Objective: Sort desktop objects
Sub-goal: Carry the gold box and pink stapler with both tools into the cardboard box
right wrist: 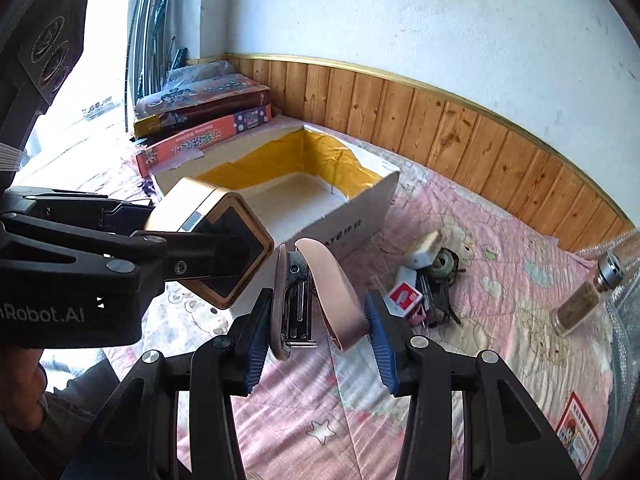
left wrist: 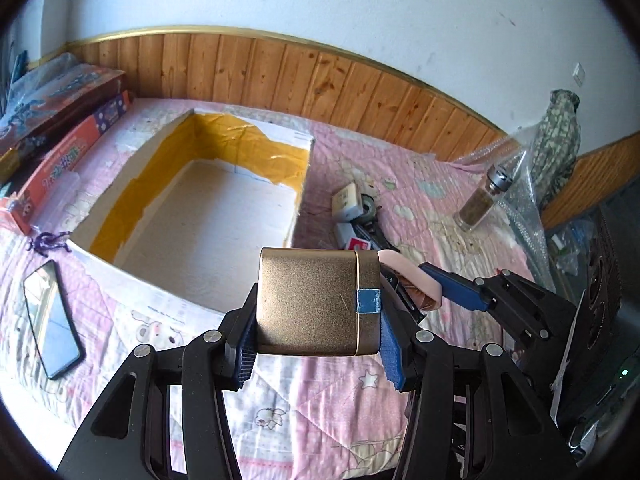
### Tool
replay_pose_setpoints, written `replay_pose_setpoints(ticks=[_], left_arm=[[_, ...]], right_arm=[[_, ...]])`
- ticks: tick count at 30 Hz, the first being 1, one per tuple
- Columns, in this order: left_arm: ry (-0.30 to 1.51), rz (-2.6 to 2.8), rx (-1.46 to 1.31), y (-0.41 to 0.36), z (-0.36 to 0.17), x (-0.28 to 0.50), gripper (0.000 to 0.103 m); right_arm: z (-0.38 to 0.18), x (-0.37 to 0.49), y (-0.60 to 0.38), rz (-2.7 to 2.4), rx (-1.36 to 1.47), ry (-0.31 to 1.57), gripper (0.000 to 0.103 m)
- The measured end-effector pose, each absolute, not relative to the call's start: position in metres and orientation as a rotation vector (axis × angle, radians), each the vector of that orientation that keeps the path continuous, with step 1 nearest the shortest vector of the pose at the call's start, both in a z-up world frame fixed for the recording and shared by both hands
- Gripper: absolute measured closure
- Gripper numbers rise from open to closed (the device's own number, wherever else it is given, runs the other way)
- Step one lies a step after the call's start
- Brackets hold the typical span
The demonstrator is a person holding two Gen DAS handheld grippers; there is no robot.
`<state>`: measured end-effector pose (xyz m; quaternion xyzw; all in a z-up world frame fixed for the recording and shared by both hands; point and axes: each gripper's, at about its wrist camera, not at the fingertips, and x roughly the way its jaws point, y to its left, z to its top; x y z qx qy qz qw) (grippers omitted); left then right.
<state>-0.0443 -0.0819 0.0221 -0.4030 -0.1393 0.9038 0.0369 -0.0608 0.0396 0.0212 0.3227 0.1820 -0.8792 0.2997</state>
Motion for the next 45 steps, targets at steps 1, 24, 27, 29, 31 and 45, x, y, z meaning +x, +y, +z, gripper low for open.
replay_pose_setpoints(ticks=[1, 24, 27, 29, 31, 45], left_arm=[[-0.438, 2.788, -1.234, -0.090, 0.026, -0.044, 0.051], [-0.514, 2.832, -1.424, -0.178, 0.015, -0.110, 0.051], [-0.514, 2.826, -1.452, -0.184, 0.012, -0.125, 0.051], [-0.506, 2.822, -1.475, -0.187, 0.010, -0.135, 0.051], [-0.500, 2.814, -1.498, -0.188, 0.008, -0.145, 0.051], [-0.426, 2.735, -1.651, -0.196, -0.018, -0.216, 0.050]], right_arm=[[0.025, -0.062, 0.033, -2.325, 0.844, 0.488, 0.056], [0.031, -0.142, -0.054, -2.142, 0.891, 0.534, 0.056], [0.026, -0.158, -0.062, -2.124, 0.915, 0.541, 0.056], [0.023, -0.169, -0.067, -2.115, 0.931, 0.545, 0.056], [0.020, -0.180, -0.071, -2.105, 0.947, 0.548, 0.056], [-0.004, -0.243, -0.092, -2.073, 1.037, 0.599, 0.056]])
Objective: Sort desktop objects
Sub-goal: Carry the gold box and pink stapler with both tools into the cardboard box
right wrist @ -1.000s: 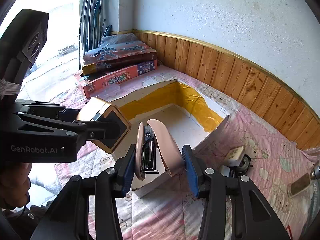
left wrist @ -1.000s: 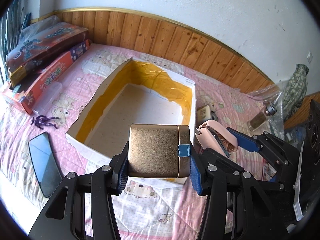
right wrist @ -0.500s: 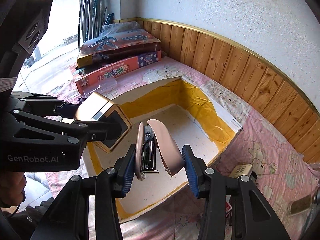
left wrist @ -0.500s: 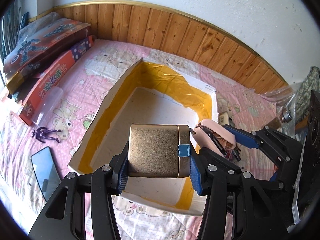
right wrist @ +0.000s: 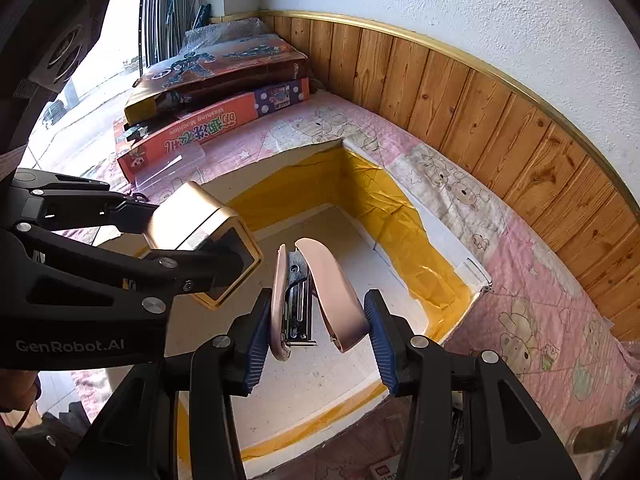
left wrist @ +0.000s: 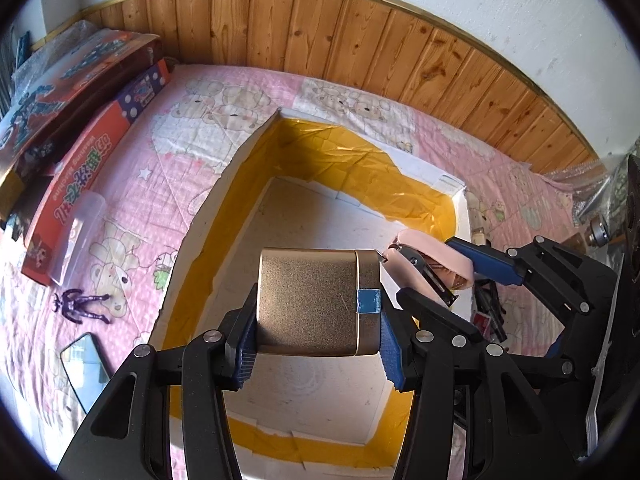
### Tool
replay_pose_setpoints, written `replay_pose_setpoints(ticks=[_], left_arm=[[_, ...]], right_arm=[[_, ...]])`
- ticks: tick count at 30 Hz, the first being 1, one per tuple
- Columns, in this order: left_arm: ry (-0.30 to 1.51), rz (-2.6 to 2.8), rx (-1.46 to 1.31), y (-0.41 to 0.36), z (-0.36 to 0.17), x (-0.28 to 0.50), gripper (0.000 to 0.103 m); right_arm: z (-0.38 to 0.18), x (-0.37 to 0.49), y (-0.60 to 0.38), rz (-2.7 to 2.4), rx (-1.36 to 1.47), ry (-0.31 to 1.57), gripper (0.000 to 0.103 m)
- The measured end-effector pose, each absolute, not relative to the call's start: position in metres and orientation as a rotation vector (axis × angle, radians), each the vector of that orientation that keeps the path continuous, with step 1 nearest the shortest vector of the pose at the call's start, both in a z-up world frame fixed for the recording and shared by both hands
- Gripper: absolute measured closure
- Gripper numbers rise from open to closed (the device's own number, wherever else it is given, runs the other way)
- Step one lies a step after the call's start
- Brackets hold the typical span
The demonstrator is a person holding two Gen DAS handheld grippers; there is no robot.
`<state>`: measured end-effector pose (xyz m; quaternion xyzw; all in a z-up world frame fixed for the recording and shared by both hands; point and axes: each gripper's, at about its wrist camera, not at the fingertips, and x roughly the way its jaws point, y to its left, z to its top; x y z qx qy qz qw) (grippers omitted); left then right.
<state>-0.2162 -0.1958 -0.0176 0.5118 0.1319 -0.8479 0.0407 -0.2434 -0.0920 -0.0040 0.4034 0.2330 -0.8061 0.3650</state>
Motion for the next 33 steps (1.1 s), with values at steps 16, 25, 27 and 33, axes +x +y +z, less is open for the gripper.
replay_pose_setpoints(ticks=[16, 25, 27, 33], left_arm=[[0.344, -2.466, 1.755, -0.200, -0.062, -0.271, 0.050], [0.320, -2.387, 1.827, -0.207, -0.090, -0.293, 0.050], [0.320, -2.368, 1.832, -0.210, -0.096, -0.297, 0.050], [0.320, -2.337, 1.839, -0.220, -0.105, -0.306, 0.050]], right_arm=[[-0.045, -0.289, -0.115, -1.976, 1.147, 0.775, 0.056], [-0.060, -0.302, -0.127, -1.945, 1.206, 0.842, 0.056], [-0.064, -0.304, -0.129, -1.938, 1.222, 0.842, 0.056], [-0.072, -0.307, -0.135, -1.933, 1.258, 0.843, 0.056]])
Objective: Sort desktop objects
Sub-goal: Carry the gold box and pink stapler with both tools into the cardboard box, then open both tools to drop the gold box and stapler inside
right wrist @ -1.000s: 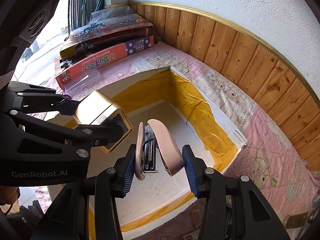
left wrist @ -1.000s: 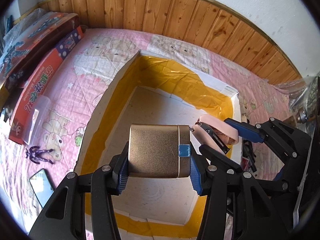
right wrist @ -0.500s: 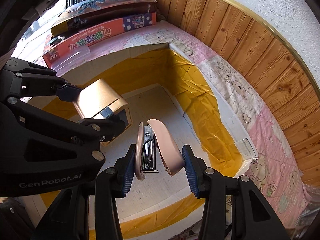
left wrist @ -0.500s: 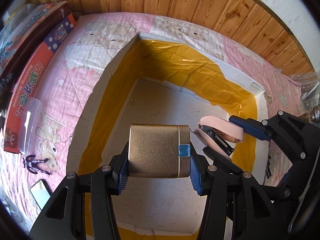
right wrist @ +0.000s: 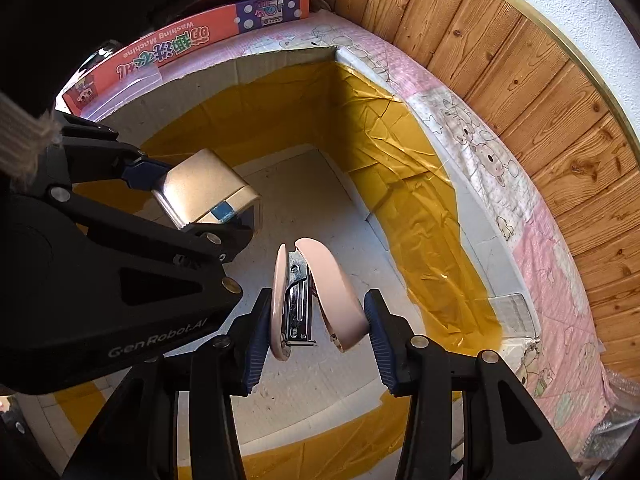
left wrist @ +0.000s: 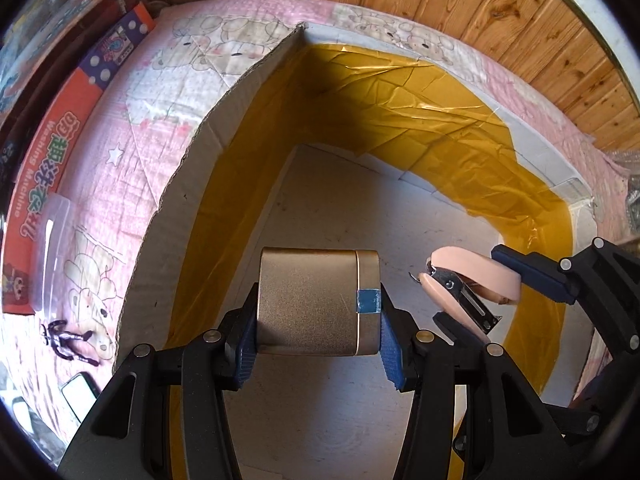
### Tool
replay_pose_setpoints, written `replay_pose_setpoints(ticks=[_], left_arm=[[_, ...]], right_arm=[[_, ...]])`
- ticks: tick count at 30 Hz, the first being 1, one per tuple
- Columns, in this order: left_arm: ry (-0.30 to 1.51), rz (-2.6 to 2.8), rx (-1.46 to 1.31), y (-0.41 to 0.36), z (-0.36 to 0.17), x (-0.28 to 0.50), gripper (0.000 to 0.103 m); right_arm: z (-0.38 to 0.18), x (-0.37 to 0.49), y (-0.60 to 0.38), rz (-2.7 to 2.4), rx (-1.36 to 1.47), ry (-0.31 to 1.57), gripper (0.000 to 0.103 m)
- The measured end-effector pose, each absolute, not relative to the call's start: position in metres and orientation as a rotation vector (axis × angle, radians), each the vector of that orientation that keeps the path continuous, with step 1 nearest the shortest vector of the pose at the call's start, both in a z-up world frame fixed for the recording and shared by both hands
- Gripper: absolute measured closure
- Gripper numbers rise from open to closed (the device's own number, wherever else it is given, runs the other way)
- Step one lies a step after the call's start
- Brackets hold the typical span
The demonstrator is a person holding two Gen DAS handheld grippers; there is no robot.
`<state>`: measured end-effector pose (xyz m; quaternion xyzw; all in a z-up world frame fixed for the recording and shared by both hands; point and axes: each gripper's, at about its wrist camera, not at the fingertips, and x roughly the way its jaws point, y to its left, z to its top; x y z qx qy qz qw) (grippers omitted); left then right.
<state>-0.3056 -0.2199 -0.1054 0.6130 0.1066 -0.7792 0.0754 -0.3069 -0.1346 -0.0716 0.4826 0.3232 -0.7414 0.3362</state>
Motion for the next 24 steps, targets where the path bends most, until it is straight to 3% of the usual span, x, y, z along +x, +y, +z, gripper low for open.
replay_pose_setpoints(ticks=[12, 24], left_arm=[[0.341, -2.398, 1.803, -0.220, -0.083, -0.306, 0.049], [0.292, -2.509, 1.691, -0.196, -0.025, -0.231, 0.049]], right_arm=[[-0.056, -0.316, -0.108, -2.004, 1.340, 0.649, 0.048], [-0.001, -0.242, -0.061, -2.085, 1.162, 0.461, 0.045]])
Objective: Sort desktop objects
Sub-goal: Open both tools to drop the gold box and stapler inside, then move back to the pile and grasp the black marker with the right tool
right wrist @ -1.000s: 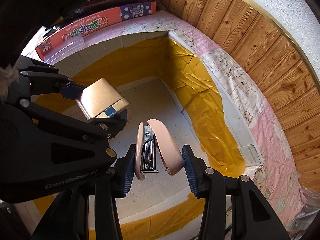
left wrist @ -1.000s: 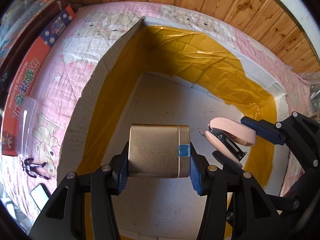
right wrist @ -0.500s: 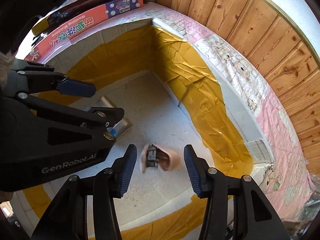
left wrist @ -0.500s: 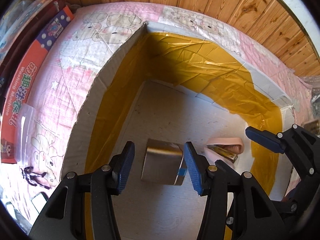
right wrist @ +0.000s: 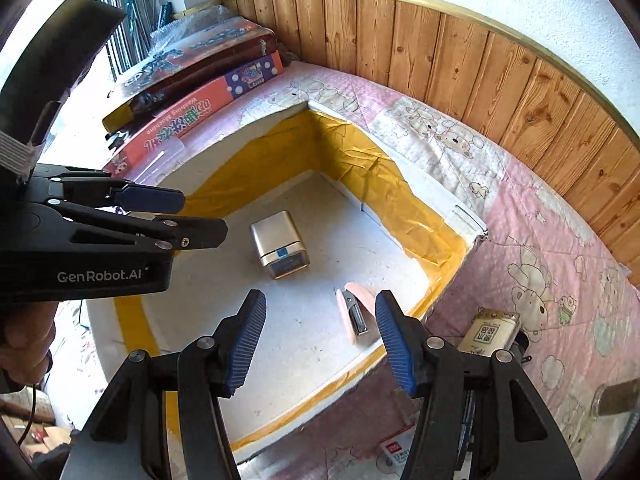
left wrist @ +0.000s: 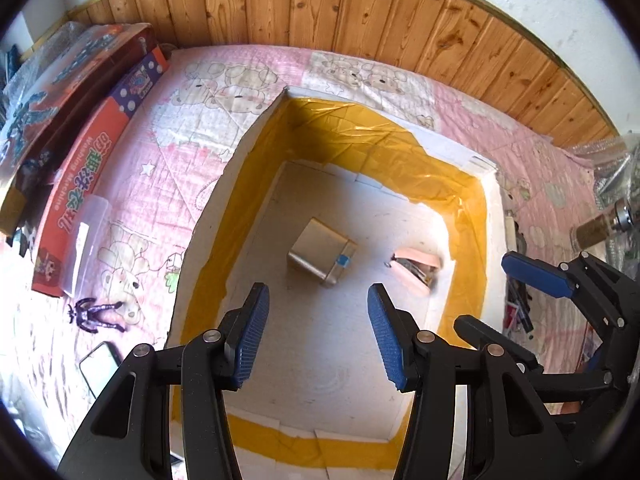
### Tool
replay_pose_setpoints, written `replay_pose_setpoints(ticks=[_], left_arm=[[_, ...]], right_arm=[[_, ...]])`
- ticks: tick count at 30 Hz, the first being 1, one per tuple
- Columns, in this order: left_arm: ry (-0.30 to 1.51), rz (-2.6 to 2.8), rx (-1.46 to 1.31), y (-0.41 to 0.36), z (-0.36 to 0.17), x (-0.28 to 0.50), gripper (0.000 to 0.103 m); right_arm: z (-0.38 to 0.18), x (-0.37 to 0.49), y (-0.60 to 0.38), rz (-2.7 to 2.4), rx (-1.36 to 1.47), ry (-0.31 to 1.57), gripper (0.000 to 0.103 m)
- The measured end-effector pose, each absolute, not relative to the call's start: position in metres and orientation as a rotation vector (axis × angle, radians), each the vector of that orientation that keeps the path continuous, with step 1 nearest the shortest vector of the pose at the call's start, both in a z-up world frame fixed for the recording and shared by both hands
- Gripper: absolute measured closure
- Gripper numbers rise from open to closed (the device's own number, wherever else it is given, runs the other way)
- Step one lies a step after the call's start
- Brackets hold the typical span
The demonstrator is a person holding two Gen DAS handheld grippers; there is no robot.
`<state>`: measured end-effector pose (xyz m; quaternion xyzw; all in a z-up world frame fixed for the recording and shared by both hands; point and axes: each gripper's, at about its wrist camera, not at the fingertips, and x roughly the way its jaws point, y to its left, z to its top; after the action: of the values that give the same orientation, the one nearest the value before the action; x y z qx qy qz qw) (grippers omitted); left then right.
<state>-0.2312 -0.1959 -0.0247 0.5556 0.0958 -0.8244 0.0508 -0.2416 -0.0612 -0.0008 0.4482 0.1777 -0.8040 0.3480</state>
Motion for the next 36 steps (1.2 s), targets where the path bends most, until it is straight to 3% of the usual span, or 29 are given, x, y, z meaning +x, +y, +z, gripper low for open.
replay_pose_setpoints(ticks=[5, 15, 25, 36], left_arm=[[0.297, -2.554, 1.649, -0.181, -0.007, -0.198, 0.049], [0.289, -2.607, 1.606, -0.149, 0.005, -0.146, 0.049], [0.162, -2.770, 1.463, -0.090, 0.014, -0.091, 0.049], [0.228, -2.802, 1.740, -0.010, -0.037, -0.120, 0.049]], right_arm=[[0.020, -0.201, -0.039, -2.151, 1.035, 0.420, 0.041], [0.024, -0.145, 0.014, -2.200, 0.855, 0.147, 0.040], [-0.019, -0.104, 0.075, -2.255, 0.869, -0.005, 0.040], [-0.098, -0.131, 0.163, -2.391, 1.172, -0.203, 0.040]])
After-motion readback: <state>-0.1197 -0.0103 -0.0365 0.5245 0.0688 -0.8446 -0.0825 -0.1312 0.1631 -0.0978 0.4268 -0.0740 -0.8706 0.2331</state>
